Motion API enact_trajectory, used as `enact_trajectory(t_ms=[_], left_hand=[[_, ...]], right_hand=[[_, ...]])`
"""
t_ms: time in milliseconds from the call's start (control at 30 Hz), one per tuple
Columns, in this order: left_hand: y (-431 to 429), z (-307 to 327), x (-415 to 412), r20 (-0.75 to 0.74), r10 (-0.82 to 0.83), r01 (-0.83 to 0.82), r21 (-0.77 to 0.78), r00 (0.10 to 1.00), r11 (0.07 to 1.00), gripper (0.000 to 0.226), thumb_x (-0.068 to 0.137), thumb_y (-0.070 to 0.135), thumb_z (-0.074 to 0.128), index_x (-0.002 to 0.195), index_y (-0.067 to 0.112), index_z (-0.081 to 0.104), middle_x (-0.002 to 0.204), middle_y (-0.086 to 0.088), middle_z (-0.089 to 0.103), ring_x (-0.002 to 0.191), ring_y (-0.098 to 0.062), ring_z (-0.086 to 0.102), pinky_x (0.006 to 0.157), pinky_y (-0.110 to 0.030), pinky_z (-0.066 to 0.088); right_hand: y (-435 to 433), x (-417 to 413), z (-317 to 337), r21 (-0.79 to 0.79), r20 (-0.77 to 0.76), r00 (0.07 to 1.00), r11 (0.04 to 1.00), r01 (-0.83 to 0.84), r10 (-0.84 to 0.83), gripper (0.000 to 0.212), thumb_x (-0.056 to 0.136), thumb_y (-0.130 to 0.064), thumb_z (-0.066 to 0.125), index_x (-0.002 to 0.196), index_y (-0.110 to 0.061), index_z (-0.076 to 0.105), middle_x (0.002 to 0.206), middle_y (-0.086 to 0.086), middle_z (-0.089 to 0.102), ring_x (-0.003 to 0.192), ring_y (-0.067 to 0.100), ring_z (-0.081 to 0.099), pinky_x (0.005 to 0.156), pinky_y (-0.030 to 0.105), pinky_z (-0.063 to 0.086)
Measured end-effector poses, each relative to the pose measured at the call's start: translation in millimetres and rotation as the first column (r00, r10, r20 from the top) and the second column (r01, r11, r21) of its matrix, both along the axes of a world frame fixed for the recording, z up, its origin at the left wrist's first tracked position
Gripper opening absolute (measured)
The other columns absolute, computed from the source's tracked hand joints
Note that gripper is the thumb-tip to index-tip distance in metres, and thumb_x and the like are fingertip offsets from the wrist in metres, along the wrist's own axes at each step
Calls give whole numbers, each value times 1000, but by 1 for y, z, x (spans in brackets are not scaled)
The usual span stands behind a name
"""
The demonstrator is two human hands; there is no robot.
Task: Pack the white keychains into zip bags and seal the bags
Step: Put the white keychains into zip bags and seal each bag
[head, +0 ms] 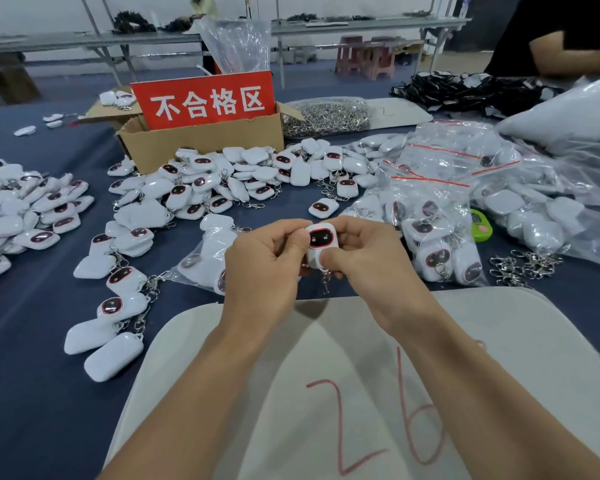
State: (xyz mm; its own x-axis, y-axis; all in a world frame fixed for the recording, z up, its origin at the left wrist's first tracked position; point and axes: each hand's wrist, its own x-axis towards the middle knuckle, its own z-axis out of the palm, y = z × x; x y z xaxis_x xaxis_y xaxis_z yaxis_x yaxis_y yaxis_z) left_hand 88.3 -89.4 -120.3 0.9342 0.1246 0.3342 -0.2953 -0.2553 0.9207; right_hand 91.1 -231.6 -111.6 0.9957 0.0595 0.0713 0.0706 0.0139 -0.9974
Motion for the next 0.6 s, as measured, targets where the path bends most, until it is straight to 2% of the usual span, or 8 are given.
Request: enact_trajectory(t_ms=[67,167,300,367,467,533,600], left_hand=[[1,0,-2,33,38,-41,76,999,996,17,91,34,62,95,44,75,78,15,76,73,-14,74,74,-45,62],[3,-2,-3,45,56,-60,92,997,994,10,92,33,70,95,41,75,78,17,76,76,-13,74,77,-47,61],[6,-3,-6,59,102,-110,166,993,980,7,89,28,78,90,35,78,81,24,75,79,1,73,82,-39,61],[5,-3,-7,82,124,-137,186,989,973,19,87,20,79,99,36,77,86,27,74,83,3,72,84,-35,61],[2,-4,-9,137,126,-158,256,983,954,47,86,13,79,117,47,70,98,33,71,87,0,71,84,-31,59],[1,-5,-11,179,81,-132,291,980,948,52,85,4,77,120,43,73,103,37,68,91,1,70,85,-25,57],[2,-5,-12,258,6,-92,322,966,942,60,83,-7,73,126,36,72,118,35,65,107,6,65,91,-21,55]], right_hand=[[0,-2,1,-12,14,999,999,34,-34,32,78,11,68,92,-16,78,81,4,78,69,11,69,59,17,48],[-5,-1,4,9,37,990,990,138,-138,26,75,9,76,88,-13,78,80,6,78,69,15,71,63,21,53],[-9,-2,9,45,84,981,984,172,-175,26,72,10,79,74,-15,74,69,-2,69,59,8,57,56,17,46],[-7,-3,10,9,124,981,989,151,-151,26,73,8,81,72,-17,74,67,-3,68,58,8,52,57,20,44],[-4,-4,9,-48,170,976,987,150,-140,24,74,6,80,72,-17,76,69,11,68,61,14,50,60,30,43],[-4,-5,9,-25,181,973,989,147,-141,19,73,3,83,74,-15,77,76,17,71,64,15,52,61,29,43],[-5,-6,10,64,159,976,988,139,-147,17,73,4,84,80,-10,78,81,16,74,69,17,59,63,25,47]])
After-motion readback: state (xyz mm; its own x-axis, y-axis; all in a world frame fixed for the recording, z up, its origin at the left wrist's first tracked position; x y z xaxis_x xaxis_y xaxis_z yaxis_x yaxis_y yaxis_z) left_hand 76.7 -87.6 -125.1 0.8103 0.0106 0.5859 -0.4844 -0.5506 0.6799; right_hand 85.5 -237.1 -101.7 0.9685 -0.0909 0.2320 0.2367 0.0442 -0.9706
